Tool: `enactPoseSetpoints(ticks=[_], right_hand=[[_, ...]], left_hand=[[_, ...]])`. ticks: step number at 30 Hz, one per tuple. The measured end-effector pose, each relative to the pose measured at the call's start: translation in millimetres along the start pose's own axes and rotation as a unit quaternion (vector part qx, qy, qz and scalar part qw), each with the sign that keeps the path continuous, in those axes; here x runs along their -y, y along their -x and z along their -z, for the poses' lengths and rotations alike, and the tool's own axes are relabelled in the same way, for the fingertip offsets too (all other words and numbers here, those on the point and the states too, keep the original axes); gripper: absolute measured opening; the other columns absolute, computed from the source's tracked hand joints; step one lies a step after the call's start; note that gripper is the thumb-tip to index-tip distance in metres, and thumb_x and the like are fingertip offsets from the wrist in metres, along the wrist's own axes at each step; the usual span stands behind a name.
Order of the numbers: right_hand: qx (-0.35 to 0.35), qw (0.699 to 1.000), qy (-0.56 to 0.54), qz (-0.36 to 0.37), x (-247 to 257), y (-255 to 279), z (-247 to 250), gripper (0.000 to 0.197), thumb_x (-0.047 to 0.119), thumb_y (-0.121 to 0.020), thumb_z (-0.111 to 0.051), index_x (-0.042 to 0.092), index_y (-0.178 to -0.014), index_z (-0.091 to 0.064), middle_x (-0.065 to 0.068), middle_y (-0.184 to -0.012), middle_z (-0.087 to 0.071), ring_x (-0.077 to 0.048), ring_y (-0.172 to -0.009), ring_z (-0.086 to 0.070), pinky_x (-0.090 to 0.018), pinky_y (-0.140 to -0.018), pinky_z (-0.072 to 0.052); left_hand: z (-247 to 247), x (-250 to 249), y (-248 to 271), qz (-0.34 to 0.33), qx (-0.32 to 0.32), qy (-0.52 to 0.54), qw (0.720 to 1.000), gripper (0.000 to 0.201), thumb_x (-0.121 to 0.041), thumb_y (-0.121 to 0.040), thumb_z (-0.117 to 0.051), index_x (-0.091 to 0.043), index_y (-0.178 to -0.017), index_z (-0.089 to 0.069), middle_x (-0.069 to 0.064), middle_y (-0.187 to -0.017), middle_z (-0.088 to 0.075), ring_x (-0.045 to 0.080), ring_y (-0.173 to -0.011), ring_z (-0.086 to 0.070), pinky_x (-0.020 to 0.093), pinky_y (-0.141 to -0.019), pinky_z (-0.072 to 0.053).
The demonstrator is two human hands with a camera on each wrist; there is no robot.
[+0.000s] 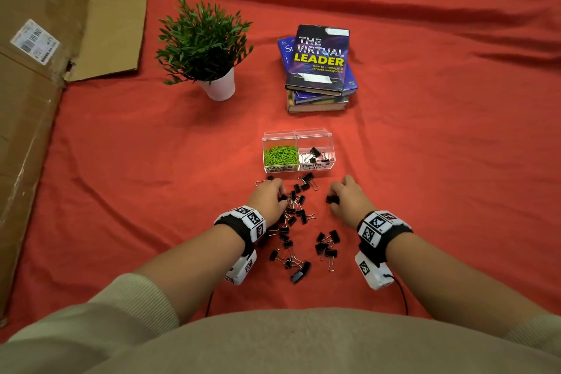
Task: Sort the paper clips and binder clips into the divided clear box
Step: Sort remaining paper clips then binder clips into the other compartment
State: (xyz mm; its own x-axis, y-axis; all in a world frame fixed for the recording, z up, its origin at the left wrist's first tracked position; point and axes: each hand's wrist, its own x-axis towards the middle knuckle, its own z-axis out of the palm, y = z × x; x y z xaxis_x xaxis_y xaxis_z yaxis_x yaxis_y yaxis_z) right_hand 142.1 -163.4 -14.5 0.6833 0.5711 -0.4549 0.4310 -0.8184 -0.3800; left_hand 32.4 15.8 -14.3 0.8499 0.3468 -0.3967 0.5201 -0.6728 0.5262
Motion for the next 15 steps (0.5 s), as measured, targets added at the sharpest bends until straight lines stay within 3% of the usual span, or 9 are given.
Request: enactPoseSetpoints(ticks=[3,7,11,13,15], right_hand=[[0.013,0.999,-0.035,0.029,0,1,-3,0.019,0.005,-0.081,-0.058,0.009,-0.100,-0.061,-0.005,-0.103,-0.044,-0.024,-0.098,-0.051,-0.029,-0.087,-0.043],[0.005,0.995,-0.095,0.034,-3,2,-3,0.014,0.006,-0.079,-0.062,0.014,-0.089,-0.067,-0.002,-0.093,-0.057,-0.015,-0.088,-0.053,-0.023,-0.079,-0.043],[0.034,0.972,-0.229,-0.037,-3,3,3,0.017,0.003,-0.080,-0.065,0.020,-0.078,-0.064,-0.001,-0.072,-0.064,-0.015,-0.059,-0.062,-0.026,-0.056,-0.050],[0.040,0.958,-0.277,-0.053,-3,4,13,0.013,0.001,-0.080,-0.066,0.015,-0.080,-0.064,-0.002,-0.068,-0.063,-0.013,-0.053,-0.059,-0.023,-0.051,-0.049],[0.027,0.954,-0.295,-0.041,-1,4,28,0.010,0.001,-0.080,-0.067,0.010,-0.085,-0.066,-0.003,-0.071,-0.063,-0.010,-0.055,-0.056,-0.014,-0.049,-0.046]], left_hand=[[3,-8,2,-0.002,-0.005,0.045,0.999,0.010,-0.013,-0.085,-0.063,-0.016,-0.091,-0.057,0.001,-0.096,-0.061,0.019,-0.082,-0.058,0.032,-0.073,-0.051],[11,-31,-4,-0.032,-0.014,0.085,0.996,0.010,-0.013,-0.085,-0.065,-0.019,-0.090,-0.059,-0.003,-0.090,-0.063,0.017,-0.085,-0.060,0.029,-0.076,-0.052],[27,-62,-26,-0.055,-0.046,0.110,0.991,0.011,-0.011,-0.085,-0.065,-0.019,-0.089,-0.059,-0.001,-0.092,-0.065,0.015,-0.085,-0.061,0.027,-0.078,-0.053],[34,-74,-40,-0.060,-0.064,0.112,0.990,0.010,-0.011,-0.085,-0.064,-0.018,-0.089,-0.058,-0.001,-0.092,-0.066,0.014,-0.083,-0.062,0.027,-0.076,-0.052],[39,-82,-55,-0.068,-0.073,0.105,0.989,0.009,-0.010,-0.086,-0.063,-0.016,-0.091,-0.059,-0.001,-0.090,-0.065,0.015,-0.081,-0.061,0.029,-0.074,-0.052]])
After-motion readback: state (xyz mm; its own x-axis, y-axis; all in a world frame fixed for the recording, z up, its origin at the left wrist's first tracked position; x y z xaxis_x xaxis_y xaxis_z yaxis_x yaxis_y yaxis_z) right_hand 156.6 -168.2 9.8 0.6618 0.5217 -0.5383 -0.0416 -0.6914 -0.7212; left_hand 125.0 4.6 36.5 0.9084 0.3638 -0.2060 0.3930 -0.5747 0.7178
